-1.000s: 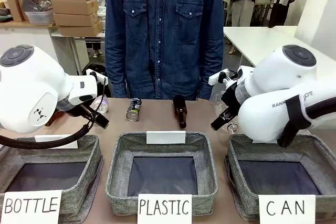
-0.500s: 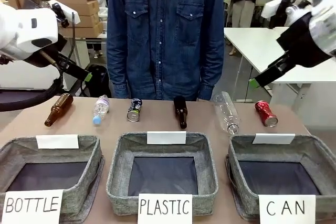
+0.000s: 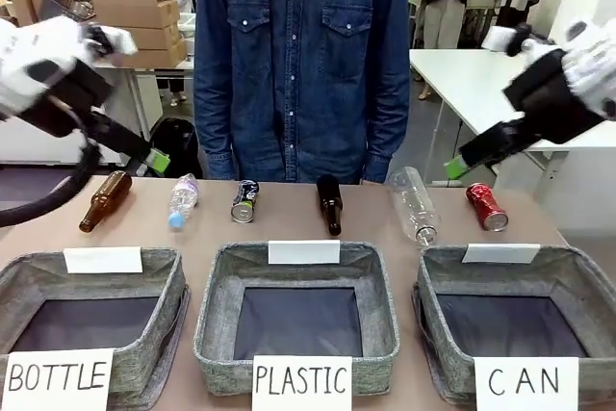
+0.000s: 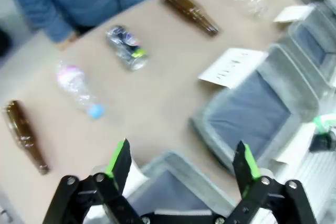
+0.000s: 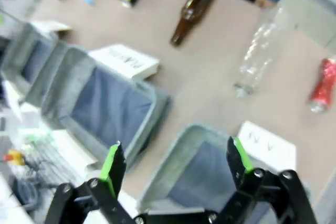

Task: Sort the can waste into the basket.
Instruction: Pick up the can waste from the table and place it in the right Fabric basket.

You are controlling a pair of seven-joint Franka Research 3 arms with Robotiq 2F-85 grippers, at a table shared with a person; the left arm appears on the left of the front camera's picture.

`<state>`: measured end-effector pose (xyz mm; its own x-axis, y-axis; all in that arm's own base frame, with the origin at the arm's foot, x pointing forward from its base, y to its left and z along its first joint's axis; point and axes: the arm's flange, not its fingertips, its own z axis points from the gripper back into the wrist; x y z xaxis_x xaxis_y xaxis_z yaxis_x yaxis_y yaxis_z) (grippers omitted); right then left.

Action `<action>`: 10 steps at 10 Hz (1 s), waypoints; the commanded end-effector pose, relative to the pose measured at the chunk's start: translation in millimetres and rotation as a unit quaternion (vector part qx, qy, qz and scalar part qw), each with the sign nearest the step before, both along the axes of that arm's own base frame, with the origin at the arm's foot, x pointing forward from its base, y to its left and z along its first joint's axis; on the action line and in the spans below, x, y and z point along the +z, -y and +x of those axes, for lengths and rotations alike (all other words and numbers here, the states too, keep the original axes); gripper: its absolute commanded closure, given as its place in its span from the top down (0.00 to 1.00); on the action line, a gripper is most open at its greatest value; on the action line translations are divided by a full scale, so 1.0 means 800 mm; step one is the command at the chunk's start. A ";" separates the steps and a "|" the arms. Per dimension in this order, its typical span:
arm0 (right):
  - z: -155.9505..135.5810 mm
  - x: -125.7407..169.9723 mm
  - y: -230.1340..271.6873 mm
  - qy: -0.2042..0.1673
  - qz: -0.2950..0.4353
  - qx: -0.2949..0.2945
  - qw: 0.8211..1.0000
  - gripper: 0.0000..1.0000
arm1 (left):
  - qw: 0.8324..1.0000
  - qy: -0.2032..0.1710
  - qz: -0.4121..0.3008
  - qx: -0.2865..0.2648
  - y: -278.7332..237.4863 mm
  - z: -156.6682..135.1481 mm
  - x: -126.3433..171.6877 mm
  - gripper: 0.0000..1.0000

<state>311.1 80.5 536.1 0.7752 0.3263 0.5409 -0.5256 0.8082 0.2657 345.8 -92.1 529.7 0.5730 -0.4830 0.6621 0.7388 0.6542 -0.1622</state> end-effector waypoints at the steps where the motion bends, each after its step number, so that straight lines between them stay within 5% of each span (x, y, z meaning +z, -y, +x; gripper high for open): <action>1: 0.000 0.010 0.093 -0.207 0.304 -0.167 0.915 1.00 | 0.939 -0.278 -0.202 0.029 -0.095 0.004 0.017 1.00; 2: -0.004 0.008 0.135 -0.209 0.374 -0.209 0.879 1.00 | 0.920 -0.267 -0.285 0.040 -0.132 -0.003 0.010 1.00; 3: -0.010 0.009 0.165 -0.181 0.406 -0.223 0.867 1.00 | 0.884 -0.217 -0.414 0.016 -0.170 -0.013 0.003 1.00; 4: -0.014 0.010 0.188 -0.134 0.458 -0.215 0.852 1.00 | 0.856 -0.229 -0.462 0.037 -0.186 -0.012 -0.010 1.00; 5: -0.014 0.012 0.198 -0.089 0.510 -0.228 0.825 1.00 | 0.848 -0.255 -0.459 0.078 -0.181 -0.001 -0.020 1.00; 6: -0.013 0.011 0.193 -0.034 0.529 -0.214 0.820 1.00 | 0.938 -0.162 -0.305 -0.037 -0.183 -0.029 0.007 1.00; 7: -0.022 0.012 0.213 -0.146 0.351 -0.143 0.914 1.00 | 0.938 -0.162 -0.305 -0.037 -0.183 -0.029 0.007 1.00; 10: -0.022 0.012 0.213 -0.146 0.351 -0.143 0.914 1.00 | 0.938 -0.162 -0.305 -0.037 -0.183 -0.029 0.007 1.00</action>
<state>293.7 -81.4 541.4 0.9217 -0.2885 0.2593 -0.1086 0.4498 0.8865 324.0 49.4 531.8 0.7906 -0.1330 0.5978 0.6043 0.3278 -0.7262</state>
